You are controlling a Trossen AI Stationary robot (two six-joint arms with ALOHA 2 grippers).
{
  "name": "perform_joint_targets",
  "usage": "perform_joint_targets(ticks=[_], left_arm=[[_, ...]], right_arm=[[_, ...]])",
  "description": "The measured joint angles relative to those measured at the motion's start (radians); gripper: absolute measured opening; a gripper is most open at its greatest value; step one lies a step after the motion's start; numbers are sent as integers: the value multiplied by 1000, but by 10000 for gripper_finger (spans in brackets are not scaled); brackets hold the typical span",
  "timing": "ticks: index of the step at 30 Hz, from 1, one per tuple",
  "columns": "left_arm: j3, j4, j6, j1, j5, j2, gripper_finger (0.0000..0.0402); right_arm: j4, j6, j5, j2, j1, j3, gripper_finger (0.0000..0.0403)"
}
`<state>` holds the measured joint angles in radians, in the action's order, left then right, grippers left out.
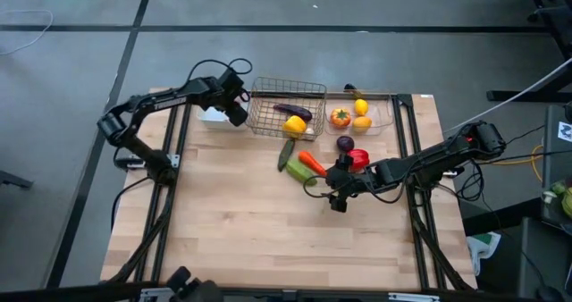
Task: Sort produce into baskets
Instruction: Put the small red bell pepper into the white bin, then put the carrot into the wire basket
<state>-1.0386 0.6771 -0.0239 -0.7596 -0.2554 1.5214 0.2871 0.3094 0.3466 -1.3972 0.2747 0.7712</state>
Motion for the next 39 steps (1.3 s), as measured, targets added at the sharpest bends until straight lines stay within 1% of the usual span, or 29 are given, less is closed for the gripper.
perform_joint_targets(ticks=[6,11,14,20,24,26,31,34,39], left_arm=[[0,-3,5,-3,6,79,130],[-3,-26,-11,-2,10,103,131],[-3,-24,-16,-2,-5,103,145],[-3,-21,-30,-2,-12,104,191],[-2,-20,-30,-2,-13,104,206],[-2,-22,-31,-2,-13,104,209],[-23,-20,-27,-2,-25,109,209],[-49,-16,-20,-1,-36,110,210],[-92,-20,-21,-2,-34,110,210]], right_arm=[[0,0,0,0,0,0,376],[0,0,0,0,0,0,376],[0,0,0,0,0,0,376],[0,0,0,0,0,0,376],[0,3,2,0,0,0,376],[0,29,29,0,0,0,376],[0,87,134,0,0,0,376],[0,89,142,0,-2,0,376],[0,122,140,0,-52,0,376]])
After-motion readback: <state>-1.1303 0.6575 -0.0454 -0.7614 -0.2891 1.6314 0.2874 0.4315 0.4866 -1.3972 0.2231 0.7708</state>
